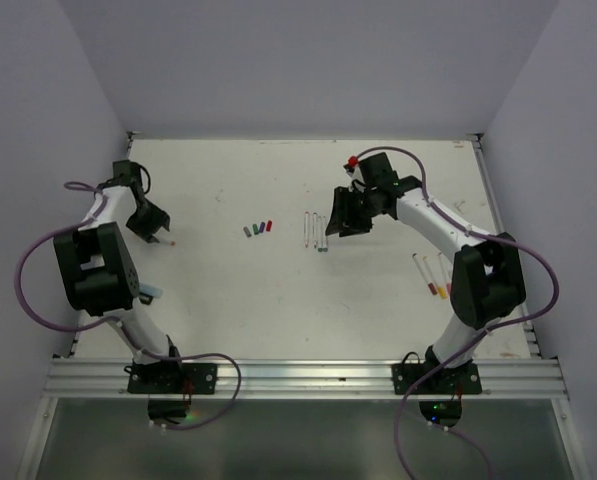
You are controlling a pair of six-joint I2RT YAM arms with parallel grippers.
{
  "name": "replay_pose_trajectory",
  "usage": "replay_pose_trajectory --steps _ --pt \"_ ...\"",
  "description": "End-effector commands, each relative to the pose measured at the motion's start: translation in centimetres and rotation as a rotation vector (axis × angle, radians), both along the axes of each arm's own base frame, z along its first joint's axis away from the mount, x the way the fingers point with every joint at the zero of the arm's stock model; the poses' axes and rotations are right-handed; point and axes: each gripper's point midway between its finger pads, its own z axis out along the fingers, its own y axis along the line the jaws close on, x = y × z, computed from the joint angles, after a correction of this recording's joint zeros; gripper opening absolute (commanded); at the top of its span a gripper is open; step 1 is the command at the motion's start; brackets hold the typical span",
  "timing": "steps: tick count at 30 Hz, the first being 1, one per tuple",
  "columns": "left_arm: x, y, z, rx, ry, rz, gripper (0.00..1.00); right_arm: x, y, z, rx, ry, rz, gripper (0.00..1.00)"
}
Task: Open the pen caps
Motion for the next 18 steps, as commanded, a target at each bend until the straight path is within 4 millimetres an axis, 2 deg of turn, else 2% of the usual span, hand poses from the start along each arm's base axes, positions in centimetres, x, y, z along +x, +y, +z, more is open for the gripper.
replay_pose_trajectory --steps 1,7,18 --pt "0.8 1.1 -0.2 0.03 0.006 0.072 0.44 -0.8 0.7 0.5 0.039 0.006 0.021 0.48" --pt "0.2 1.3 -2.3 0.034 0.054 0.101 0.43 -1.0 0.8 1.1 0.054 -0.01 0.026 0.48" --pt "0.3 1.9 -3.9 0.049 0.104 0.131 0.41 -1.0 0.6 1.3 0.046 -0.018 0.022 0.48"
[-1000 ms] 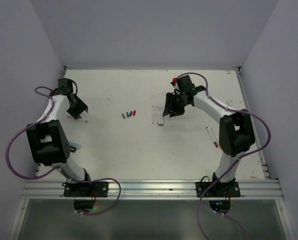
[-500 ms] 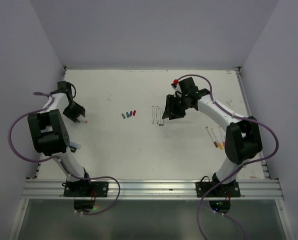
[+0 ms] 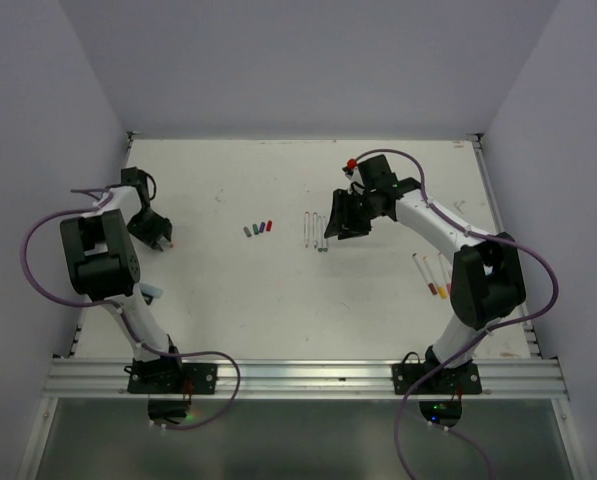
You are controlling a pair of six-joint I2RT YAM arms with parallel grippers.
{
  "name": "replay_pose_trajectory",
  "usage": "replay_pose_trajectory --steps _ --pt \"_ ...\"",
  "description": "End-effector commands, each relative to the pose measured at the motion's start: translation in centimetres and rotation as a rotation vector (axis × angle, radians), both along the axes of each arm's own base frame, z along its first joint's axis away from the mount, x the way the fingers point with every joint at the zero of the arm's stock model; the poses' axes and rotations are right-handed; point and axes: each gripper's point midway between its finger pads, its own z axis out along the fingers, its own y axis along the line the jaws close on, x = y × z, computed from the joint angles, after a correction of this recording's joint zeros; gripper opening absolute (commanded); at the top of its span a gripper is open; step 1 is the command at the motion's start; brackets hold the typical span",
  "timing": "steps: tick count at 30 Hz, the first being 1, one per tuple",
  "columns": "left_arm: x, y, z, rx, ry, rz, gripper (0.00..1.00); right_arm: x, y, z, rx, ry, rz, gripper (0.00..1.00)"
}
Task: Open the pen caps
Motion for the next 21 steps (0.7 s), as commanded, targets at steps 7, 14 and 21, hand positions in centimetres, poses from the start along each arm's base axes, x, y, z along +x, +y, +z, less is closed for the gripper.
replay_pose_trajectory --steps 7,14,21 --pt "0.5 2.1 0.1 0.093 0.035 0.036 0.22 0.4 0.1 2.6 0.021 -0.072 0.0 0.48" --pt "1.3 0.2 1.3 -0.002 -0.028 -0.021 0.0 -0.2 0.5 3.4 0.013 -0.062 0.011 0.48" --pt "6.1 -10.2 11.0 -0.261 -0.396 -0.206 0.0 -3.2 5.4 6.5 0.195 -0.018 0.138 0.48"
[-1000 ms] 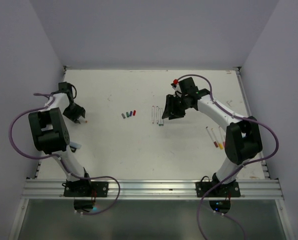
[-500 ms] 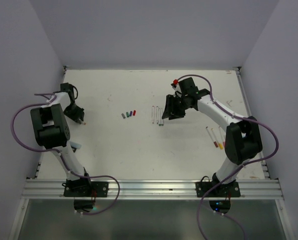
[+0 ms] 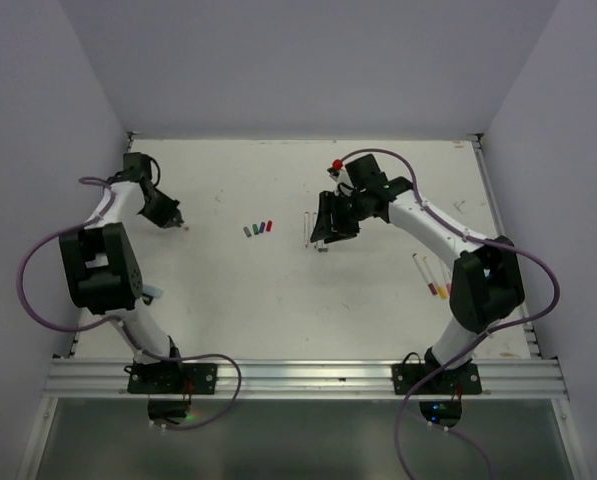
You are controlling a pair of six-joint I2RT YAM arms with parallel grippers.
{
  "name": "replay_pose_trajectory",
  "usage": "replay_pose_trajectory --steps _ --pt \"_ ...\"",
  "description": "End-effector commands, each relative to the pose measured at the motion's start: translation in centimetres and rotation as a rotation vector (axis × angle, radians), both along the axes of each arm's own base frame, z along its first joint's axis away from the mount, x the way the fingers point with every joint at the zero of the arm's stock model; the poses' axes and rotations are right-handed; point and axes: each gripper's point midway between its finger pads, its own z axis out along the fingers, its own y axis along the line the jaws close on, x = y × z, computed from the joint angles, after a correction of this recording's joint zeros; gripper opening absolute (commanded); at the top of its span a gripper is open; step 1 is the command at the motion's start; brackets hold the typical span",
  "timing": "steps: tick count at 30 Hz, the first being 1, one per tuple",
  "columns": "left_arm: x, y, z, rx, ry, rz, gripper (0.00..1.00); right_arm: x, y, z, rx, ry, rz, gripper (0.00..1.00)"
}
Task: Open the pen caps
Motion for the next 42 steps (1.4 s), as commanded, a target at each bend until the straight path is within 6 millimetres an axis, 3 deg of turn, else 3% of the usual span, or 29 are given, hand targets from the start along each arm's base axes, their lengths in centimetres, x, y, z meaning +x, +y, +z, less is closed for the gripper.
replay_pose_trajectory --steps 1,2,3,4,5,6,9,12,19,27,42 --pt "3.0 -8.5 8.3 -0.193 -0.287 -0.171 0.0 -2.1 3.5 5.2 0.185 -0.011 0.103 0.49" --pt "3.0 -10.2 9.0 -0.235 -0.313 -0.181 0.0 -2.4 4.1 5.2 0.202 0.011 0.127 0.5" --pt "3.5 -13.9 11.7 -0.299 -0.425 -0.271 0.0 -2.5 4.7 6.1 0.234 0.012 0.143 0.52" --pt "2.5 -16.4 11.1 -0.368 -0.427 -0.286 0.0 -3.3 5.5 6.9 0.291 0.038 0.181 0.52" --pt "2.4 -18.3 12.0 -0.415 -0.474 -0.326 0.0 -3.5 5.9 7.3 0.321 0.049 0.187 0.53" --pt "2.5 -21.6 13.8 -0.468 -0.568 -0.409 0.0 -3.4 6.5 8.0 0.374 0.048 0.178 0.54" --pt "0.8 -27.1 16.3 -0.579 -0.662 -0.567 0.0 -3.3 7.4 9.7 0.474 0.057 0.155 0.54" --pt "-1.2 -30.0 16.8 -0.641 -0.654 -0.72 0.0 -1.6 7.4 10.8 0.507 0.012 0.091 0.54" --pt "-4.8 -30.5 15.3 -0.659 -0.603 -0.876 0.0 2.2 4.8 11.7 0.507 -0.035 -0.044 0.53" --pt "-7.1 -30.9 15.9 -0.72 -0.622 -0.963 0.0 4.6 5.4 12.2 0.6 -0.029 -0.09 0.49" --pt "-7.5 -31.5 17.7 -0.801 -0.664 -0.966 0.0 5.1 6.9 9.8 0.591 0.006 -0.108 0.39"
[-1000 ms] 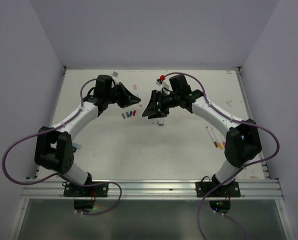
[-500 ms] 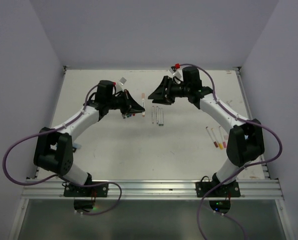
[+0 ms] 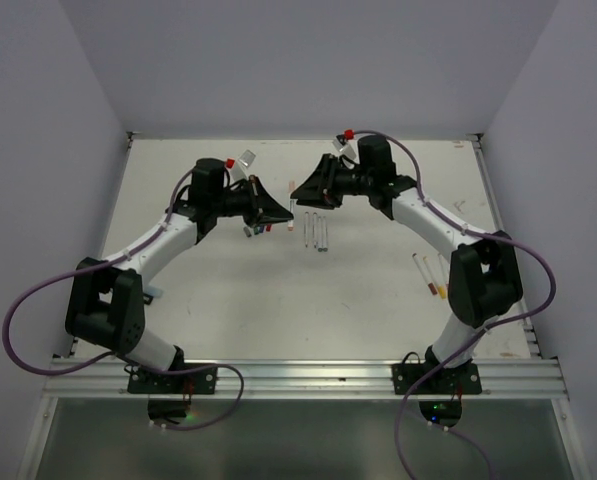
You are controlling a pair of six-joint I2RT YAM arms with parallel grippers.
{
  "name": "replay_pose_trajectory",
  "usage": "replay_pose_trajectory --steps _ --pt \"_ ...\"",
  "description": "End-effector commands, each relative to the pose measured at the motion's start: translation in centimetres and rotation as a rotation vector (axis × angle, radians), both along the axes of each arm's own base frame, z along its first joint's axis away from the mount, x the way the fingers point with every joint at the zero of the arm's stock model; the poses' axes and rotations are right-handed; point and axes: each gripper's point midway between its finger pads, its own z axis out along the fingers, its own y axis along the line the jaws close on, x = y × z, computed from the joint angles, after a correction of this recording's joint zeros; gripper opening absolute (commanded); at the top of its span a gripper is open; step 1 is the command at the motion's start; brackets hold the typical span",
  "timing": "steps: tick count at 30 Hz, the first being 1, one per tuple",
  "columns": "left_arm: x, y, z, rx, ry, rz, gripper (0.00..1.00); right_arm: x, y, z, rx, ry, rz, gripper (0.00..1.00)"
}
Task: Open the pen caps
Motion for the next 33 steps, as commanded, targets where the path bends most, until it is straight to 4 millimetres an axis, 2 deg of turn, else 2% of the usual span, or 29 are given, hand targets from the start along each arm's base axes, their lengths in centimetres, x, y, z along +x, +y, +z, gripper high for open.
replay_pose_trajectory --steps 1,7,13,14,16,18,19,20,21,23,25,26,29,33 --pt "-0.9 -0.4 2.3 -0.064 -0.053 -0.041 0.0 0.3 0.9 0.2 0.021 -0.022 0.003 0.38" --pt "-1.0 -0.6 2.9 -0.09 -0.054 -0.044 0.0 -0.5 2.2 -0.6 0.006 -0.012 0.032 0.34" --pt "-1.2 -0.5 3.2 -0.097 -0.066 -0.05 0.0 -0.8 2.9 -1.4 -0.01 -0.005 0.034 0.24" --pt "-1.3 -0.5 3.2 -0.097 -0.064 -0.048 0.0 -0.8 2.8 -1.6 -0.016 -0.007 0.034 0.14" --pt "-1.3 -0.5 3.1 -0.095 -0.063 -0.05 0.0 -0.8 2.7 -1.7 -0.033 -0.011 0.025 0.03" --pt "-1.4 -0.5 3.1 -0.093 -0.071 -0.059 0.02 -0.9 2.4 -1.5 -0.046 -0.023 0.017 0.0" --pt "-1.4 -0.5 3.0 -0.089 -0.071 -0.059 0.12 -1.1 2.1 -1.8 -0.059 -0.008 0.014 0.0" --pt "-1.4 -0.4 3.2 -0.086 -0.086 -0.052 0.36 -1.0 1.9 -1.9 -0.077 -0.025 0.008 0.0" --pt "-1.3 -0.3 3.3 -0.086 -0.101 -0.05 0.46 -1.0 1.8 -2.0 -0.088 -0.029 0.011 0.0" --pt "-1.2 -0.2 4.0 -0.082 -0.137 -0.045 0.62 -1.3 1.4 -2.6 -0.133 -0.034 0.029 0.0" --pt "-1.0 0.1 4.1 -0.062 -0.165 -0.042 0.71 -1.6 0.9 -3.1 -0.167 -0.046 0.04 0.0" --pt "-0.8 0.3 4.1 -0.052 -0.175 -0.033 0.81 -1.6 0.7 -3.1 -0.174 -0.057 0.041 0.0" --pt "0.1 1.4 3.9 -0.021 -0.187 0.013 0.84 -2.5 0.6 -3.1 -0.166 -0.077 0.096 0.0" --pt "1.6 2.7 3.0 -0.035 -0.13 0.057 0.79 -5.5 2.0 -1.1 0.0 -0.083 0.276 0.0"
